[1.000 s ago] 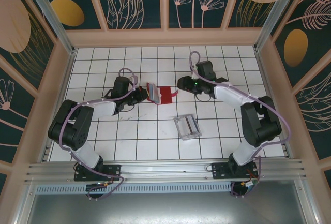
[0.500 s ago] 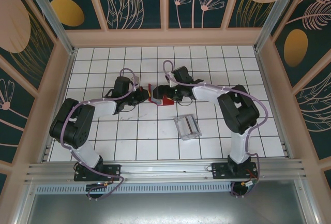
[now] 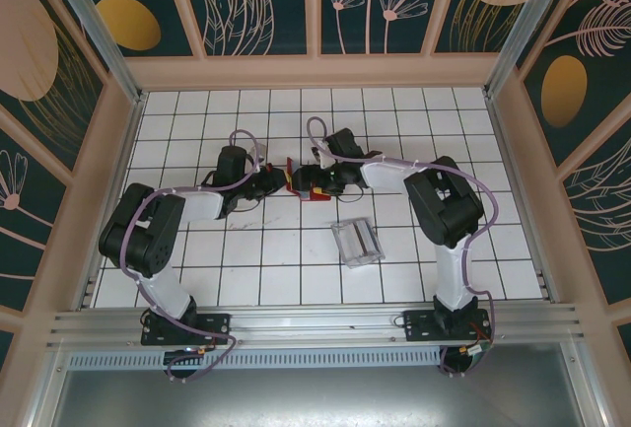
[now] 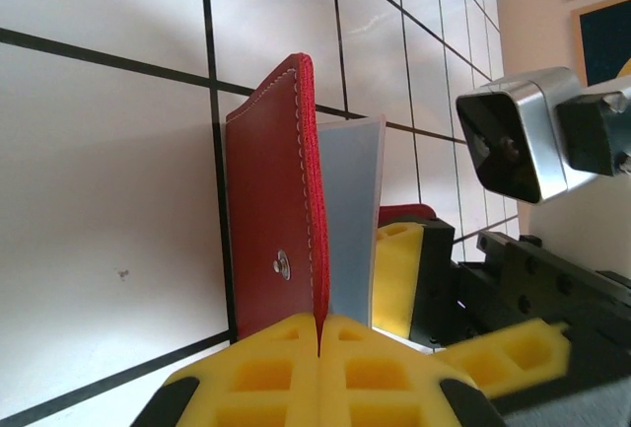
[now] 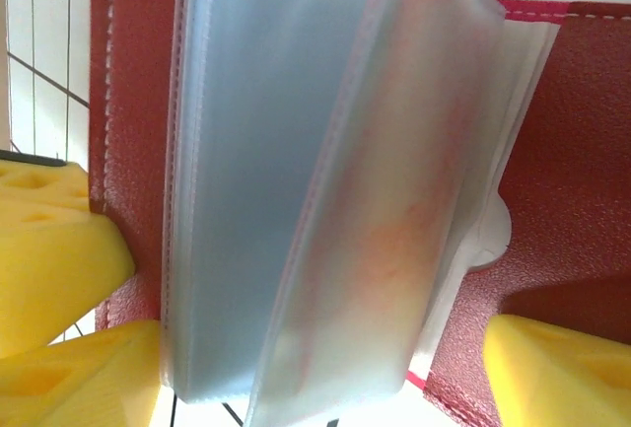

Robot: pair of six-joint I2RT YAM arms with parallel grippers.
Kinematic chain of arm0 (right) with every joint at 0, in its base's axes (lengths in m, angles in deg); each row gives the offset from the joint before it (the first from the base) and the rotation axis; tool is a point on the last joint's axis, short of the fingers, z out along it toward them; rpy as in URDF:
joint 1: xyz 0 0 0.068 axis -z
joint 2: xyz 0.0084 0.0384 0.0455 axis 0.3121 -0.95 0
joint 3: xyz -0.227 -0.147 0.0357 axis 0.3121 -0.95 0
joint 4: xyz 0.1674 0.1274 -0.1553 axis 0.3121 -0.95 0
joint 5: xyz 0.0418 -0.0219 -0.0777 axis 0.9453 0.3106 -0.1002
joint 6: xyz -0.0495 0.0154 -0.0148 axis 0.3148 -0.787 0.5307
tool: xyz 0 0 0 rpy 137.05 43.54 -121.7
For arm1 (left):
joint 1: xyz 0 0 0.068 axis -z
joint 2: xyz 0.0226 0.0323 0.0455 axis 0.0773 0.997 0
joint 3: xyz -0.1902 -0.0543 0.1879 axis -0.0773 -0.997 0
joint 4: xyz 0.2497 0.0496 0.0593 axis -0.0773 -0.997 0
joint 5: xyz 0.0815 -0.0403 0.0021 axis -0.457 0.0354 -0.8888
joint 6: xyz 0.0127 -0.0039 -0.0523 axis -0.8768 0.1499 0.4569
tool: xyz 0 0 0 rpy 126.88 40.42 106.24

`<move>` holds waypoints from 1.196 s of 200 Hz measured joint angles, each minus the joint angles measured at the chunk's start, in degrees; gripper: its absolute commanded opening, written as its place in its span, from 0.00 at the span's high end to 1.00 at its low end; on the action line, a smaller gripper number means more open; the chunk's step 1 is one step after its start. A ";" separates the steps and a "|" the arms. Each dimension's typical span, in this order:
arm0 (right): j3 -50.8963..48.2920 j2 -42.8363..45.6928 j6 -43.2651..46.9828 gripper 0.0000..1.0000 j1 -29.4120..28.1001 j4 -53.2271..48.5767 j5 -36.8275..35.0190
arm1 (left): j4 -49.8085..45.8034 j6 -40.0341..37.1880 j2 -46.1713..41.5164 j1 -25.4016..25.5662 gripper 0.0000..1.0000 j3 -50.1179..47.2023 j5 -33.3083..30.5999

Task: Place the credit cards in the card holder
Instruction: Open the card holder at the center of the table.

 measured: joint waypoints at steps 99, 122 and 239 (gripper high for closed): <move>-1.70 -0.09 -1.53 0.32 2.14 2.51 2.14 | 0.24 0.17 1.46 -0.17 1.00 -0.37 -0.04; -1.70 -0.35 -1.53 0.30 2.16 2.71 2.34 | 0.26 0.17 1.55 -0.17 1.00 -0.37 -0.02; -1.77 -1.03 -4.37 0.39 2.49 3.76 1.55 | 0.31 -0.26 4.11 -0.44 0.57 0.81 0.15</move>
